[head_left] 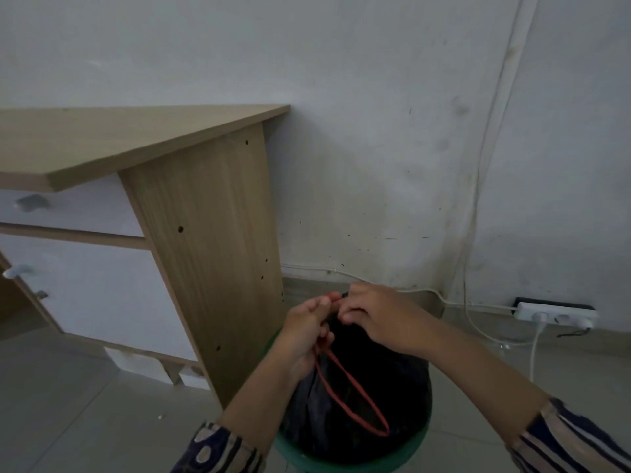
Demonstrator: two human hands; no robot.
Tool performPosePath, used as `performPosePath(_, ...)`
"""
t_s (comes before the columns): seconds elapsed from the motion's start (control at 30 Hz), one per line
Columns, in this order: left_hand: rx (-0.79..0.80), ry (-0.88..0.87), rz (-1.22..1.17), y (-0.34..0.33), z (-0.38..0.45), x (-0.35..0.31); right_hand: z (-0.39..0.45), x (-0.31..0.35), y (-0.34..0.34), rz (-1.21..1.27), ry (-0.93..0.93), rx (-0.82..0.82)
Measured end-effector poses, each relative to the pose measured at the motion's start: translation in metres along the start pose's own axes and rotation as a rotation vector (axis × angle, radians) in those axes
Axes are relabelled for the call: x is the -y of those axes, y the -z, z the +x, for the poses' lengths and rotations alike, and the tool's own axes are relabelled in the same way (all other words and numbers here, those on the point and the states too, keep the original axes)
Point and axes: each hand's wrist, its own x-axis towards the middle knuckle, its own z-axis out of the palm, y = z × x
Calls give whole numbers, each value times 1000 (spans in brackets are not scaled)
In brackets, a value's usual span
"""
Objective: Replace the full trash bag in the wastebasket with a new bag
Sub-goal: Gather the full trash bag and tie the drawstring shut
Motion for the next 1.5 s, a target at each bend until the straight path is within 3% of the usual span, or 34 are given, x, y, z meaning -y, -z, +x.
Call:
performPosePath(0.17,93,-15,-5,7,1,2,18,3,4,225,-27,-152)
performPosePath(0.4,134,-140,395,16,2,-2,42,-12,-1,290,-15,-195)
performPosePath(0.53,34,-174,448,18,6,-4,45,-20,-25,132,10,-505)
performPosePath(0.6,16,-136,375,21,6,-7,36,-16,-35,314,-33,-595)
performPosePath(0.63,13,-124,348,23,5,-9,32,-14,-40,443,-51,-568)
performPosePath(0.73,25,-114,332,29,2,-14,28,-11,-54,703,-118,-285)
performPosePath(0.8,34,-107,336,31,0,-15,32,-9,-60,815,-114,-206)
performPosePath(1.03,-14,-158,522,44,7,-8,36,-2,-67,961,-84,-198)
performPosePath(1.33,-429,-391,824,44,8,7,26,0,-72,617,-147,-270)
performPosePath(1.5,-449,-519,1131,37,5,9,24,-5,-67,585,-131,-325)
